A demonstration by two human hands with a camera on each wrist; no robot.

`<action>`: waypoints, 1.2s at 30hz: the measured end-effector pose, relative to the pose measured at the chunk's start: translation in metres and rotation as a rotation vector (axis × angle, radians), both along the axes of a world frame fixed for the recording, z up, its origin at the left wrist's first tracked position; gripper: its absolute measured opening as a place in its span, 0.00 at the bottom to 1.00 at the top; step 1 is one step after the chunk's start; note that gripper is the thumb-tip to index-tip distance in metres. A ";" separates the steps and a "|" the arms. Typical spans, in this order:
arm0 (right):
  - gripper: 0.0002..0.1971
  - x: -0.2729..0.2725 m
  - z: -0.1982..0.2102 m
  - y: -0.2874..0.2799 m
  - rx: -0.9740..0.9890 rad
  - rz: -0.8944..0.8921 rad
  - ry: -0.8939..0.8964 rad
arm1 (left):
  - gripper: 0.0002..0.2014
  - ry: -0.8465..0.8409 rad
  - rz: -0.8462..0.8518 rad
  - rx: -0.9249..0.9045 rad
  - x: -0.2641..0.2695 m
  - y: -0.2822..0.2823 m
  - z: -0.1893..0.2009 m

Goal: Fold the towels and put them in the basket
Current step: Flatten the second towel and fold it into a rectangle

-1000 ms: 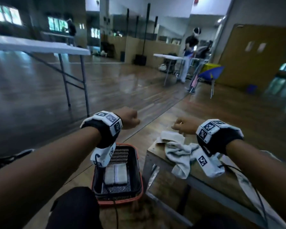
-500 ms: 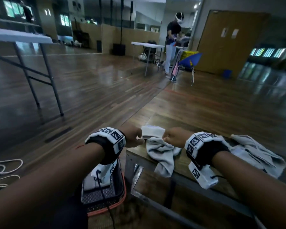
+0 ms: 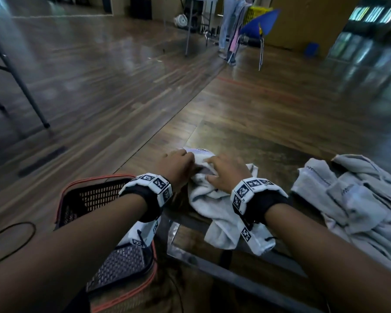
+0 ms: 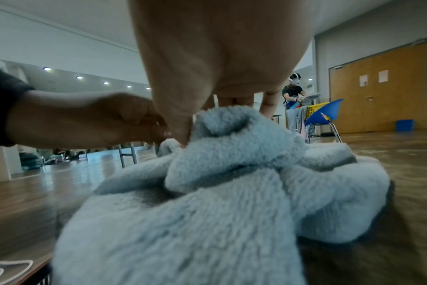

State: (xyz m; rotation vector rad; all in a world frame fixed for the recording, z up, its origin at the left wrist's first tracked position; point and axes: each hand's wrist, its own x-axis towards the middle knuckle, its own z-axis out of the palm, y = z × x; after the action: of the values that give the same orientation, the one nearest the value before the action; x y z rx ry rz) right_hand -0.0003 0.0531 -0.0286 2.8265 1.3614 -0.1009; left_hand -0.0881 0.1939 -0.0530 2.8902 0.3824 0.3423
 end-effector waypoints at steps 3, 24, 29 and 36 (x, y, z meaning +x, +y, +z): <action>0.12 0.007 0.004 -0.006 0.138 -0.024 0.000 | 0.11 -0.099 -0.091 0.032 0.005 0.003 0.006; 0.08 -0.018 0.281 -0.228 0.376 -0.155 -0.341 | 0.09 -0.259 -0.121 0.275 -0.055 -0.035 0.255; 0.05 -0.038 0.339 -0.270 0.540 -0.143 -0.329 | 0.08 -0.477 -0.191 0.085 -0.087 -0.058 0.325; 0.06 -0.067 0.419 -0.308 0.870 -0.159 -0.320 | 0.08 -0.611 -0.272 -0.324 -0.115 -0.079 0.418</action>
State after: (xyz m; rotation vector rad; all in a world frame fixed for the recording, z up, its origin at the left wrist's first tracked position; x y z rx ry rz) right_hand -0.0677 -0.2546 0.3908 3.3446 1.3151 1.1595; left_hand -0.2033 0.1151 0.3652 2.3267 -0.0578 0.9697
